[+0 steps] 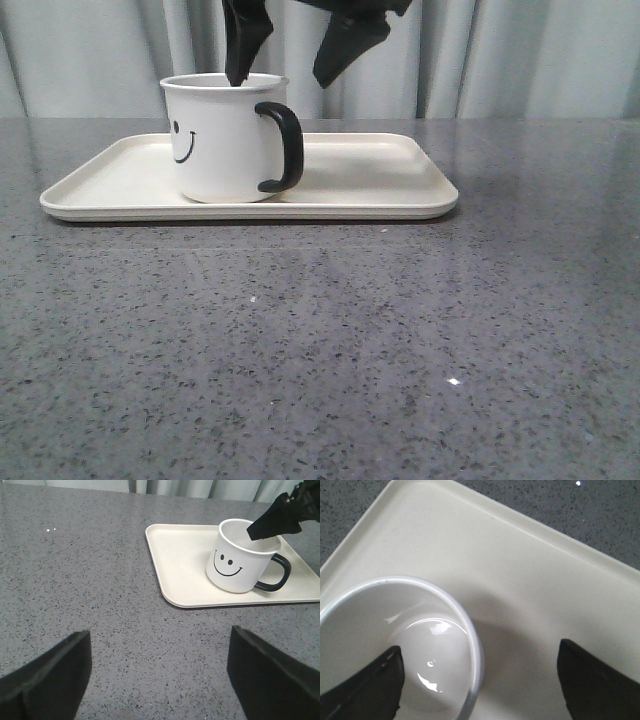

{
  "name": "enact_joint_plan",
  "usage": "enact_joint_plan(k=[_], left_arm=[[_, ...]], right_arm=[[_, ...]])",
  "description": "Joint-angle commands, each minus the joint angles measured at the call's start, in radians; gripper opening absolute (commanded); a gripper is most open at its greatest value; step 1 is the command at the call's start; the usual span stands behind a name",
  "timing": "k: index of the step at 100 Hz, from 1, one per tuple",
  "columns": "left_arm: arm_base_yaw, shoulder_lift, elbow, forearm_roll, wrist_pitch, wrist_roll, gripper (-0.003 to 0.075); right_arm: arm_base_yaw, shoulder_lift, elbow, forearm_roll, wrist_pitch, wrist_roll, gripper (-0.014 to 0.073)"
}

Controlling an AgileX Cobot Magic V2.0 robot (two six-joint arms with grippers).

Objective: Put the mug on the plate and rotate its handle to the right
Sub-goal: 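Lower the right gripper into the mug rim, then lift and rotate the mug with the right gripper, turning the handle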

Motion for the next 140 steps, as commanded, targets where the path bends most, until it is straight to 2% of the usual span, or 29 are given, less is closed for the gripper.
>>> enact_joint_plan(k=[1,12,19,29,42,55,62,84,93,113,124,140], left_arm=[[0.002,0.012,-0.025,-0.005,-0.087,-0.008,0.0547],[0.002,0.012,-0.025,-0.005,-0.087,-0.008,0.0547],[0.002,0.012,-0.025,-0.005,-0.087,-0.008,0.0547],[0.002,0.012,-0.025,-0.005,-0.087,-0.008,0.0547],[0.002,0.012,-0.025,-0.005,-0.087,-0.007,0.0547],[0.002,0.012,-0.025,-0.005,-0.087,-0.007,0.0547],[0.002,0.012,-0.025,-0.005,-0.087,-0.007,0.0547],[0.002,0.012,-0.025,-0.005,-0.085,-0.007,0.0547],[0.002,0.012,-0.025,-0.005,-0.085,-0.007,0.0547],[0.002,0.012,-0.025,-0.005,-0.085,-0.007,0.0547],[0.002,0.012,-0.025,-0.005,-0.085,-0.007,0.0547],[0.002,0.012,-0.025,-0.005,-0.085,-0.007,0.0547]], right_arm=[[-0.002,-0.036,-0.037,-0.01,-0.04,0.002,0.0615],[-0.002,-0.027,-0.037,-0.01,-0.03,0.002,0.0598],[-0.002,-0.025,-0.037,-0.01,-0.03,0.002,0.0514],[-0.002,-0.025,-0.037,-0.01,-0.03,0.002,0.0297],[-0.002,-0.025,-0.039,-0.01,-0.023,0.002,-0.0071],[-0.002,-0.025,-0.078,-0.01,0.029,-0.007,-0.0057],[-0.001,-0.025,-0.12,-0.01,0.075,-0.067,-0.0057],[-0.001,-0.021,-0.305,0.013,0.269,-0.466,-0.006],[-0.003,-0.021,-0.347,0.036,0.298,-0.581,-0.006],[-0.043,-0.016,-0.363,0.232,0.378,-0.897,-0.0061],[-0.073,0.003,-0.364,0.313,0.411,-0.95,-0.0061],[-0.102,0.06,-0.382,0.316,0.443,-0.955,-0.0061]])
